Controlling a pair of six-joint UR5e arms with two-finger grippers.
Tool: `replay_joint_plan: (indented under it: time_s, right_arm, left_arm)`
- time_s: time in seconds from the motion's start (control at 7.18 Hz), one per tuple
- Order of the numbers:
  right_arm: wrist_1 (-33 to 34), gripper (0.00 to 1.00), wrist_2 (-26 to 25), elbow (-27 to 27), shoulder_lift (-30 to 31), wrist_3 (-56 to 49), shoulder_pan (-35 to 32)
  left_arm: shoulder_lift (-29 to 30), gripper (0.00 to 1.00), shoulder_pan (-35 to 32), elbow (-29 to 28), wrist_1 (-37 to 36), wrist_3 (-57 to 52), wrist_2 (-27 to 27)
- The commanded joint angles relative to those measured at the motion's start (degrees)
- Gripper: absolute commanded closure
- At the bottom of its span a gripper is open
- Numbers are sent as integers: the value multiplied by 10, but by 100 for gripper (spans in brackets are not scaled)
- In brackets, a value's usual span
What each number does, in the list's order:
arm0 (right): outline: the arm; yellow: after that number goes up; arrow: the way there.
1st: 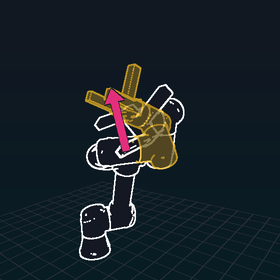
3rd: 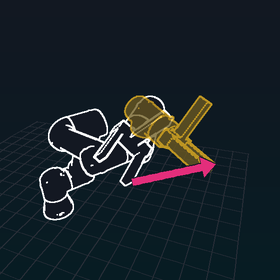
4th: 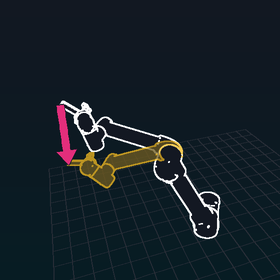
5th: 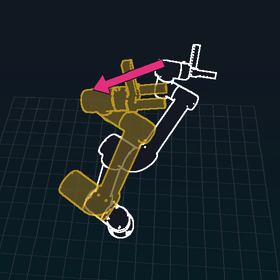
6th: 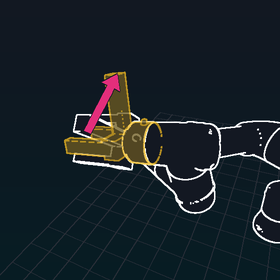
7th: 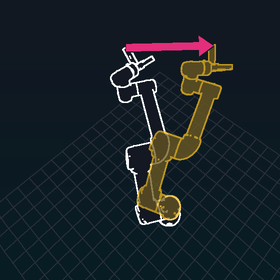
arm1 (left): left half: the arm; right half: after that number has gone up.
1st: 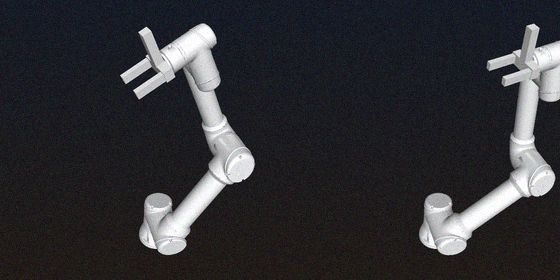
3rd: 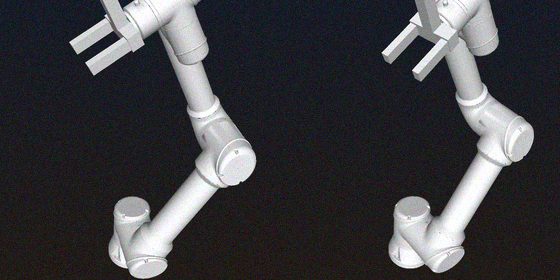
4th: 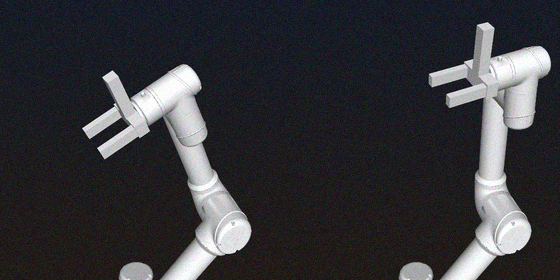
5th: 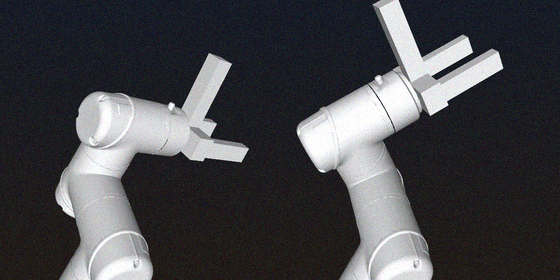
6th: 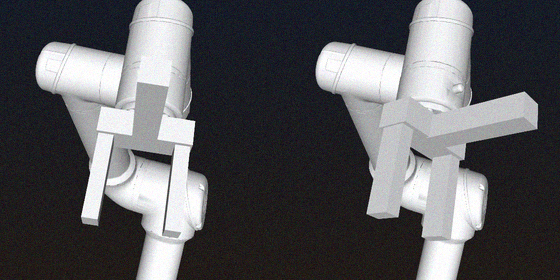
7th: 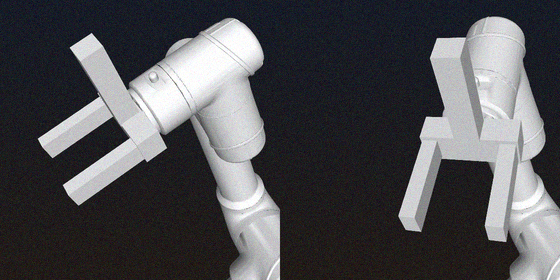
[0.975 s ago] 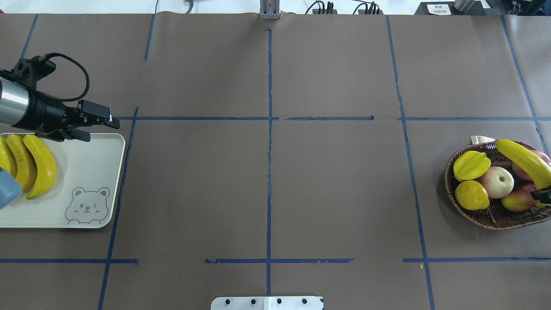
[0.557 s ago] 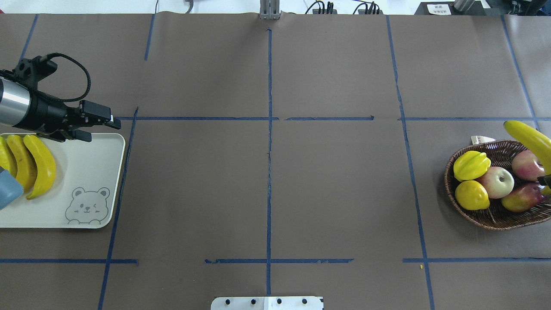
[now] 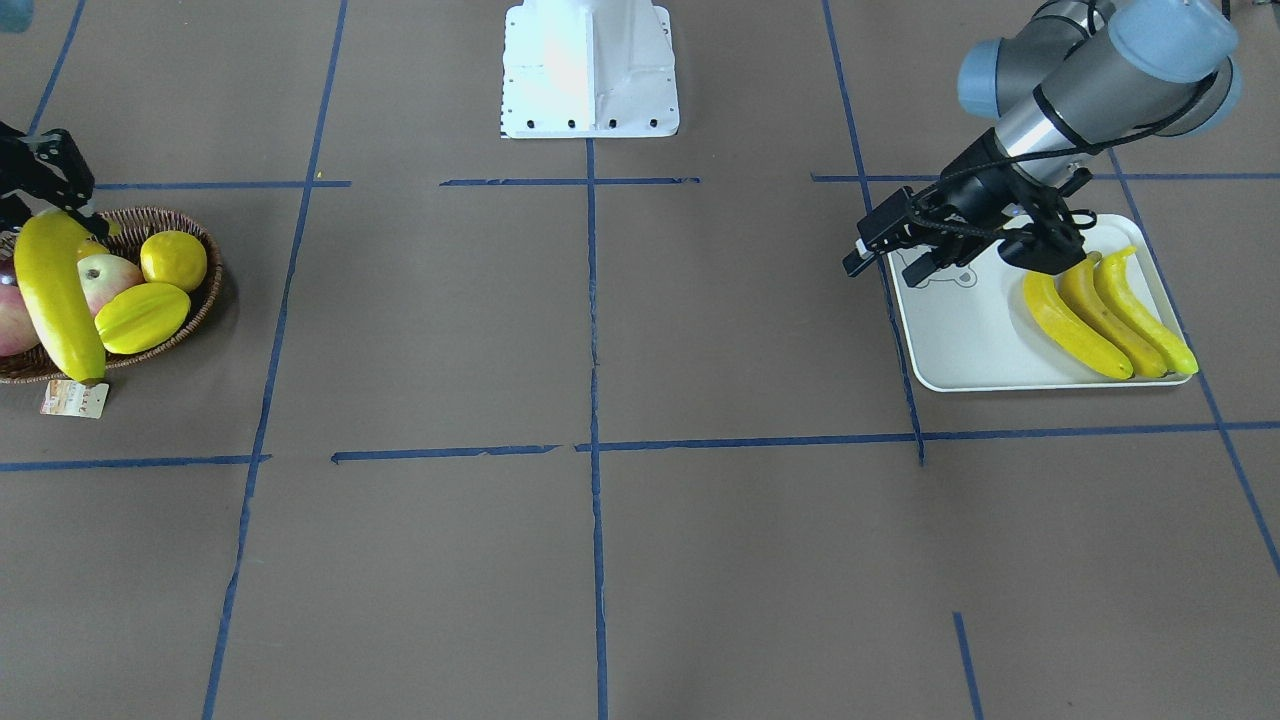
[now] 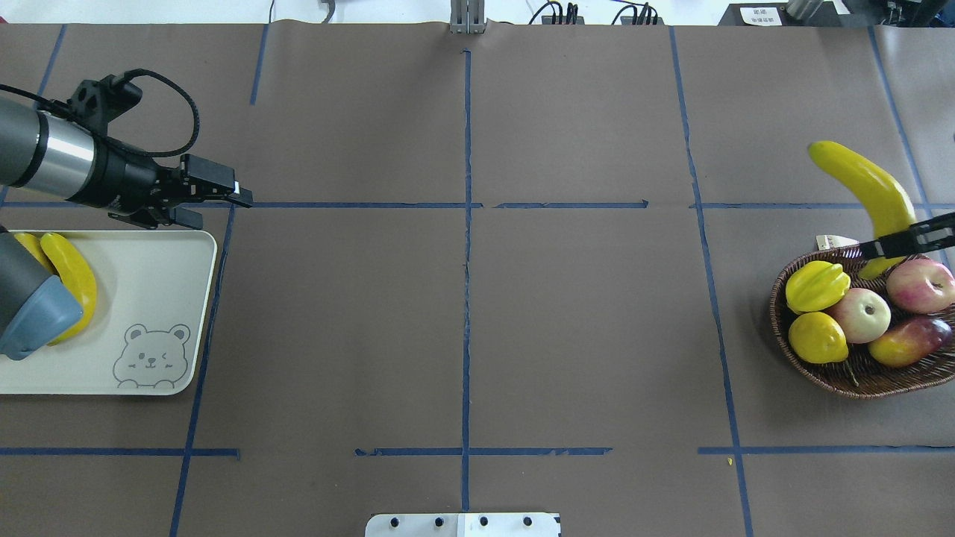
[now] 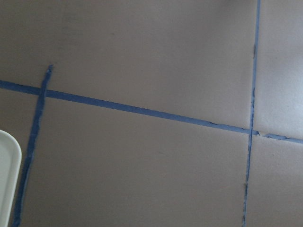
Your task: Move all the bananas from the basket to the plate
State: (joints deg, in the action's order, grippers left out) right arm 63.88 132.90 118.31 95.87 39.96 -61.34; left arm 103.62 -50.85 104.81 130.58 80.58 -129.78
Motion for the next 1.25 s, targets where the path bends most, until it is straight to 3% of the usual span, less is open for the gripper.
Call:
replay_joint_plan:
  time_s: [0.0,0.42,0.7,0.97,1.11]
  right_arm:
    - [-4,96,-12,-4,-82,154,74]
    - [-86,97,-182,-18,-167,326,231]
    - [-109,97,-266,-28,-190,367,296]
    - [-188,97,-336,-40,-194,397,358]
    - [-196,97,-368,-51,-201,399,385]
  left_arm:
    - [23,0,8,0,-2,35,0]
    - [77,0,31,-7,-6,97,1]
    - [97,0,53,-9,-7,123,30]
    - [112,0,69,-11,-8,148,38]
    - [120,0,78,-14,-9,150,38]
